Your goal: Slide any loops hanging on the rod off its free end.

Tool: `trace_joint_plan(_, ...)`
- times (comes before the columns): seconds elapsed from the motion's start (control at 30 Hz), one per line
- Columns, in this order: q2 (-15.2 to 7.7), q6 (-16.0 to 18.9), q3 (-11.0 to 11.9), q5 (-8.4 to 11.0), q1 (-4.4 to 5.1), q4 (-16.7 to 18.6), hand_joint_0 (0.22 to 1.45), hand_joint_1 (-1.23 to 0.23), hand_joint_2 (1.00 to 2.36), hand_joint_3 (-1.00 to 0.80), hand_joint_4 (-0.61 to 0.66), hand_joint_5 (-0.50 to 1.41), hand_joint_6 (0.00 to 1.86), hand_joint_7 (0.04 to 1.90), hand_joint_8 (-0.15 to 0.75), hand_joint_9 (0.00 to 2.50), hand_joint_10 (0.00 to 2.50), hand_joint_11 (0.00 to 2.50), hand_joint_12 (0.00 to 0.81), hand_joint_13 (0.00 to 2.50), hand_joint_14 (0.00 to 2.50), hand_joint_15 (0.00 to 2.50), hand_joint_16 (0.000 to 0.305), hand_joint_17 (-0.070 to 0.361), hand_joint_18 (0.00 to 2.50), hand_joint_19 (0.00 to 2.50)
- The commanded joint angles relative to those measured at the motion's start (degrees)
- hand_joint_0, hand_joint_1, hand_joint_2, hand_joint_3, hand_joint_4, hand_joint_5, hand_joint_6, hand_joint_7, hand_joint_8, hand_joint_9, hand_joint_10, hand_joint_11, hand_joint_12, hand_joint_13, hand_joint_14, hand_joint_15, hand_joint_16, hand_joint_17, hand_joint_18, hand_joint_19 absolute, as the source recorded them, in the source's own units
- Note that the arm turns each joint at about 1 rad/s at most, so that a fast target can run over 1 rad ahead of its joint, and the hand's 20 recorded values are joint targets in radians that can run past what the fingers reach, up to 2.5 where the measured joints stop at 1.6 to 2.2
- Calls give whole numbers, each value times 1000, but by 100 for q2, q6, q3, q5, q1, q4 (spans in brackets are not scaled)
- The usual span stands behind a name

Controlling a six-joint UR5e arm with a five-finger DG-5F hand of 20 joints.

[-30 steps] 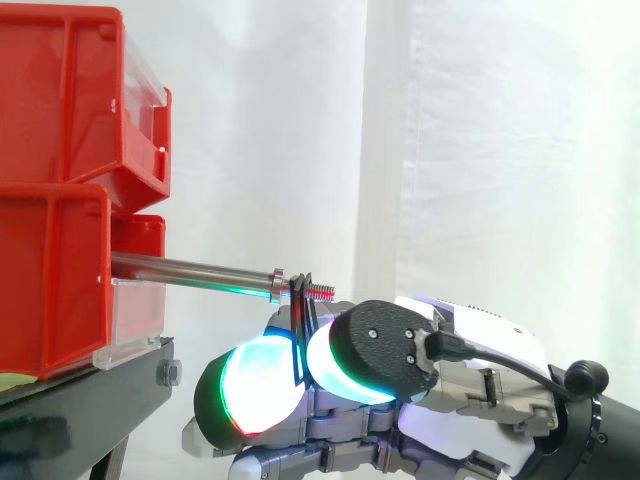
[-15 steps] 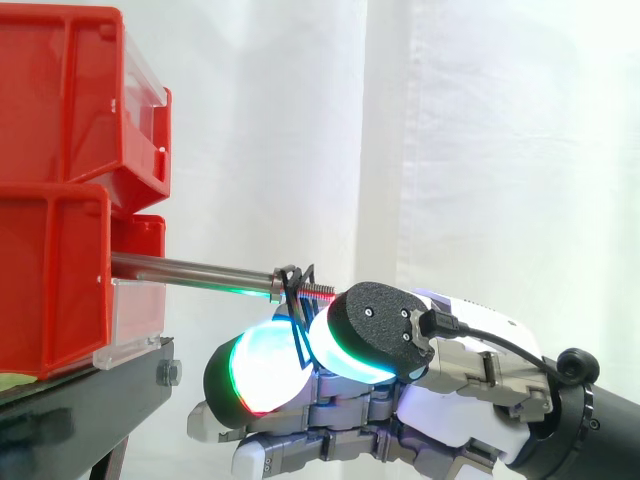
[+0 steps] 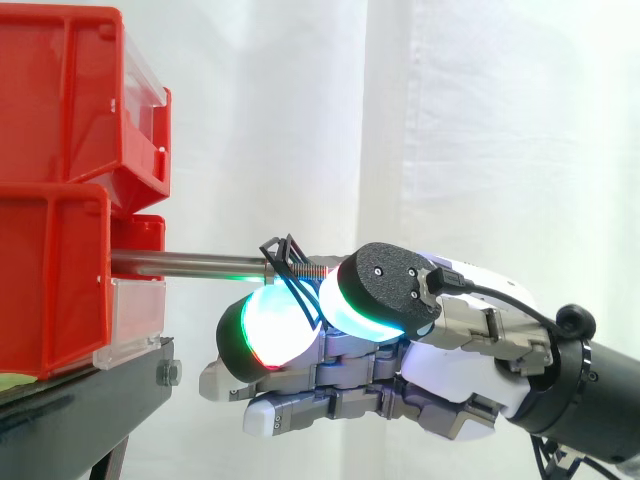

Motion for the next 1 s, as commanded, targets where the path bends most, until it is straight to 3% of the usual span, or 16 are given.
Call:
trace_joint_plan(0.0, 134, -129, -1, -4, -15, -645, 589, -699, 1021, -95, 132, -203, 897, 722, 261, 599, 14, 404, 347, 460, 6, 157, 55, 123, 540, 301)
trace_joint_plan(0.17, 178, -357, -1, -13, -15, -1014, 592, -701, 1021, -74, 118, -204, 904, 719, 264, 601, 14, 408, 348, 460, 6, 156, 55, 124, 543, 303)
trace_joint_plan(0.5, 292, -375, -1, -31, -51, -1278, 594, -700, 1021, -77, 128, -204, 907, 713, 265, 602, 14, 407, 351, 462, 5, 152, 55, 125, 544, 298)
trace_joint_plan(0.8, 521, -384, -9, -57, -95, -2130, 586, -698, 1019, -73, 156, -200, 907, 701, 272, 609, 14, 409, 359, 465, 6, 152, 57, 129, 554, 295)
trace_joint_plan(0.97, 767, -375, -9, -57, -130, -2754, 577, -699, 1019, -77, 169, -195, 904, 711, 280, 612, 14, 406, 365, 468, 5, 151, 58, 132, 557, 299)
